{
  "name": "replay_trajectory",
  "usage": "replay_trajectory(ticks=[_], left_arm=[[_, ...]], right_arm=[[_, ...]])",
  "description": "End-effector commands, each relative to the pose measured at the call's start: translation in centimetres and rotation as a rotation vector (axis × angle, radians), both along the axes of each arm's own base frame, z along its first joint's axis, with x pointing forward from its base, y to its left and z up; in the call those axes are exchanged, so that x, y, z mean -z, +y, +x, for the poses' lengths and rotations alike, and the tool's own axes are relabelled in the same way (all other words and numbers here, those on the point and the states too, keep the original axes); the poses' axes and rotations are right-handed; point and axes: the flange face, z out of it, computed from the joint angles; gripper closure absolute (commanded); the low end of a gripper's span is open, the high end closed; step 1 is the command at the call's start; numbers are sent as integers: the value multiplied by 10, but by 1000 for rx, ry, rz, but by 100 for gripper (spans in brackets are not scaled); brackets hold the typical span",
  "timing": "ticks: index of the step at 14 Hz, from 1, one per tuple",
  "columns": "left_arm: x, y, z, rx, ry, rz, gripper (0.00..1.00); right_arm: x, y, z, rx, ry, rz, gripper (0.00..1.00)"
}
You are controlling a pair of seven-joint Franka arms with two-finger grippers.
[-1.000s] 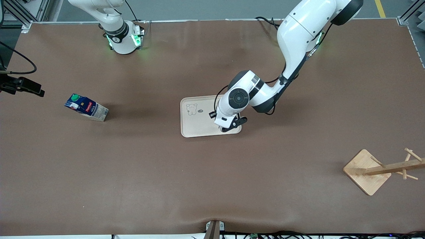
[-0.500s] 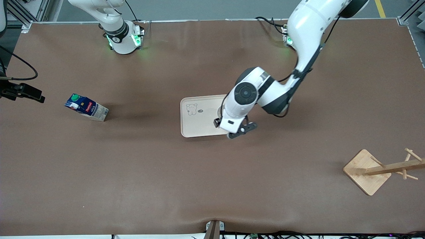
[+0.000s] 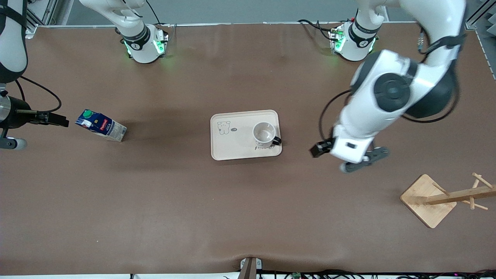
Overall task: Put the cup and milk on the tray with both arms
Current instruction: 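Lower the mug onto the tray and open the left gripper, then grasp the milk carton with the right gripper while the left gripper withdraws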
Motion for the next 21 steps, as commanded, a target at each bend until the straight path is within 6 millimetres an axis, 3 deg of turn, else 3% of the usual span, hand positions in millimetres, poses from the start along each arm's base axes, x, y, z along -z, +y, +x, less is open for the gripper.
replay_trajectory(ticks=[1,4,5,9,11,15,21], left_arm=[[-32,57,-7,74,17,47,0],[-78,132,-17,158,5,68,0],[-84,147,-21,186,20,73,0],[-109,204,-28,250,1,84,0],[-131,215,-38,240,-33,99,0],[-158,225,-57,224,-61,117,0],[-173,223,-80,294,-61,124,0]], right_arm=[[22,-33,6,65,40,8,0],[46,-48,9,103,72,36,0],[53,-50,8,123,82,82,0],[121,-76,-7,194,82,113,0],[136,-71,-19,192,104,118,0],[132,-61,-30,186,165,130,0],[158,-54,-62,193,118,126,0]])
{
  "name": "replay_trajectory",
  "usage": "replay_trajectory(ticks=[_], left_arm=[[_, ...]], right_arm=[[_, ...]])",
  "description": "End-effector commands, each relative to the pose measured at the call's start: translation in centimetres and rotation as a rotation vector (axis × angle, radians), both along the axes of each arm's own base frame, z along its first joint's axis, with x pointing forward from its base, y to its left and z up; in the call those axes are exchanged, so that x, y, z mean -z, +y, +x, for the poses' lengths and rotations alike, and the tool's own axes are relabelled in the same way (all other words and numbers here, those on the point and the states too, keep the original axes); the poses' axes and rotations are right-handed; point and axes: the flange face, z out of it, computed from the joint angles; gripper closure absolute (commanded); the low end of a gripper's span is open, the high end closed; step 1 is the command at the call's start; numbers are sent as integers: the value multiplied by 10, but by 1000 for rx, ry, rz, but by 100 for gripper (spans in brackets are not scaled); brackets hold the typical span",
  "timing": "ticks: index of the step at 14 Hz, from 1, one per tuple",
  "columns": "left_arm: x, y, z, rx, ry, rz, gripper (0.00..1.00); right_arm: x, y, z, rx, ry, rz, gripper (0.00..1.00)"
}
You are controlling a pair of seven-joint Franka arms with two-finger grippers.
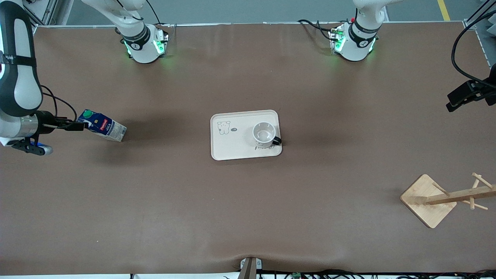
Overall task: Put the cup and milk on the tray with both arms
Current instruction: 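Grasp the milk carton with the right gripper while the left gripper withdraws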
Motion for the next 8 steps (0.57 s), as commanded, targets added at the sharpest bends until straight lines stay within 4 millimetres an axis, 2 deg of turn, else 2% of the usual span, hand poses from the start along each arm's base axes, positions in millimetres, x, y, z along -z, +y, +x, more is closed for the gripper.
replay_trajectory(ticks=[1,4,5,6,7,8], left_arm=[[-4,-3,-17,24,2,-11,0],[-8,-3,-27,30,-3,-36,0],[-9,-2,-29,27,-5,-37,0],[-12,-3,-32,28,-9,-43,0],[-12,-2,-31,26,-9,-43,0],[-11,-2,-31,26,-9,-43,0]], right_arm=[[10,7,-29,29,-66,-8,0],[37,14,-53,77,-144,9,0],[45,16,-58,88,-155,11,24],[48,16,-60,91,-149,15,76],[48,17,-59,85,-148,17,86],[43,16,-56,83,-150,18,75]])
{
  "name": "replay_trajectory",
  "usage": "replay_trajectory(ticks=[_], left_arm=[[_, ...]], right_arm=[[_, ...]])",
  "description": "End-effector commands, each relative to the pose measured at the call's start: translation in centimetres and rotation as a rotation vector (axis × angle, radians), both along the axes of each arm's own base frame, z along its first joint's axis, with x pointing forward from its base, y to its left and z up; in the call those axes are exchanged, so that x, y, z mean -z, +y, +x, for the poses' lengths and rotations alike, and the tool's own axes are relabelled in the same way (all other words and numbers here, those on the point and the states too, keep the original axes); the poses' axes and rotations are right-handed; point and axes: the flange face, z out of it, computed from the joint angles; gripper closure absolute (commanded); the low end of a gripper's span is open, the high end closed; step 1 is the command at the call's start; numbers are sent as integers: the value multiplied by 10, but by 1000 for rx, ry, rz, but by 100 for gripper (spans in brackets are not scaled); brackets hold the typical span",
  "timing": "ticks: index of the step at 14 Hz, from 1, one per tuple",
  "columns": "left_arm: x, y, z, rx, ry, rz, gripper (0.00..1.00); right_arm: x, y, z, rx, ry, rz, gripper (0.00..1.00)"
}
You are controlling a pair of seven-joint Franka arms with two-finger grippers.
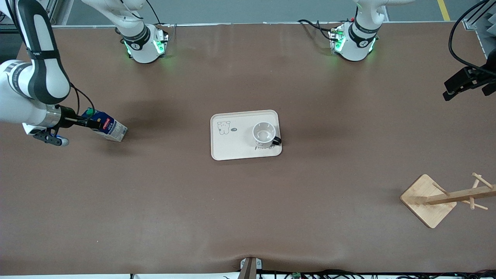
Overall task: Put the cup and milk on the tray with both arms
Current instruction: 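Grasp the milk carton with the right gripper while the left gripper withdraws, then carry the milk carton toward the white tray with the right gripper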
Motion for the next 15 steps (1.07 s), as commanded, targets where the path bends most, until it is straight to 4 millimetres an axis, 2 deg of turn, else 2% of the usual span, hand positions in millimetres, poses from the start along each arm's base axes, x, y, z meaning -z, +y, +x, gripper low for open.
replay_trajectory(ticks=[1,2,6,8,9,10,11,14,15], left_arm=[[-1,2,-7,17,-4,-13,0],[-3,2,-7,17,-10,-13,0],[-2,-1,-5,19,-15,-14,0],[-5,-1,-7,7,-18,-14,0],[-6,0,-7,7,-20,-14,0],[-6,1,-7,6,-20,-14,0],[-6,0,-7,7,-20,-14,0],[-6,-1,-6,9,-21,-14,0],[-6,-1,-6,10,-21,-14,0]], right_arm=[[-16,4,-1,16,-15,18,84],[-24,5,2,15,14,29,98],[-76,20,35,58,108,46,100],[-83,34,47,40,87,71,100],[-84,50,52,28,76,105,100],[-71,70,60,21,71,141,100],[-67,92,67,15,55,178,100],[-94,182,84,-128,1,178,100],[-82,211,94,-167,10,181,100]])
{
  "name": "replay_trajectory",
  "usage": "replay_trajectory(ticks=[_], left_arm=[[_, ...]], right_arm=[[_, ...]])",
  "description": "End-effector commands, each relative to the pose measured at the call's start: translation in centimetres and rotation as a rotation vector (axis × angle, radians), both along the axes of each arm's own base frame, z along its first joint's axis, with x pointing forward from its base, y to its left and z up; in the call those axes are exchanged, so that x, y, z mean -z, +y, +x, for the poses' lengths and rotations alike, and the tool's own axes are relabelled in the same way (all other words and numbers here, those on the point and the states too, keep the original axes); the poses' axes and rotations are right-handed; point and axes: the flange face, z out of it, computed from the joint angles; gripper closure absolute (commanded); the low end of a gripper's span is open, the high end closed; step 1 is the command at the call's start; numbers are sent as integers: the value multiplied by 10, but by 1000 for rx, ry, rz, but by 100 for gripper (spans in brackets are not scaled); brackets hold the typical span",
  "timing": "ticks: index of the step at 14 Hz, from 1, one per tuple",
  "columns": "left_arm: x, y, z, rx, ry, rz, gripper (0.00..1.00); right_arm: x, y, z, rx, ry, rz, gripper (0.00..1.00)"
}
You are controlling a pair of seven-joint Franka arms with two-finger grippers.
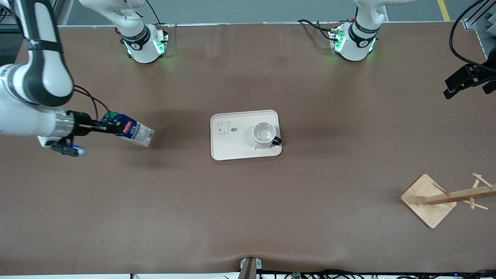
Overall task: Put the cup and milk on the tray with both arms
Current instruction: 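Carry the milk carton toward the white tray with the right gripper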
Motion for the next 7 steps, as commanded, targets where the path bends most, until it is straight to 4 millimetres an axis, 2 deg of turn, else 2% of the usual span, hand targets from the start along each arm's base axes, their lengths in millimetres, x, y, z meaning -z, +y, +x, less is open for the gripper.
replay_trajectory(ticks=[1,2,5,6,7], left_arm=[[-5,-2,-5,19,-13,-12,0],[-5,-2,-5,22,-11,-12,0],[-4,0,-6,25,-8,-11,0],[-4,0,-6,23,-8,-11,0],[-4,0,-6,23,-8,-11,0]], right_arm=[[3,74,29,-90,-18,10,100],[-1,105,35,-121,-32,4,100],[9,191,28,-24,24,-69,100],[13,213,28,-30,22,-81,100],[15,226,32,-43,16,-80,100]])
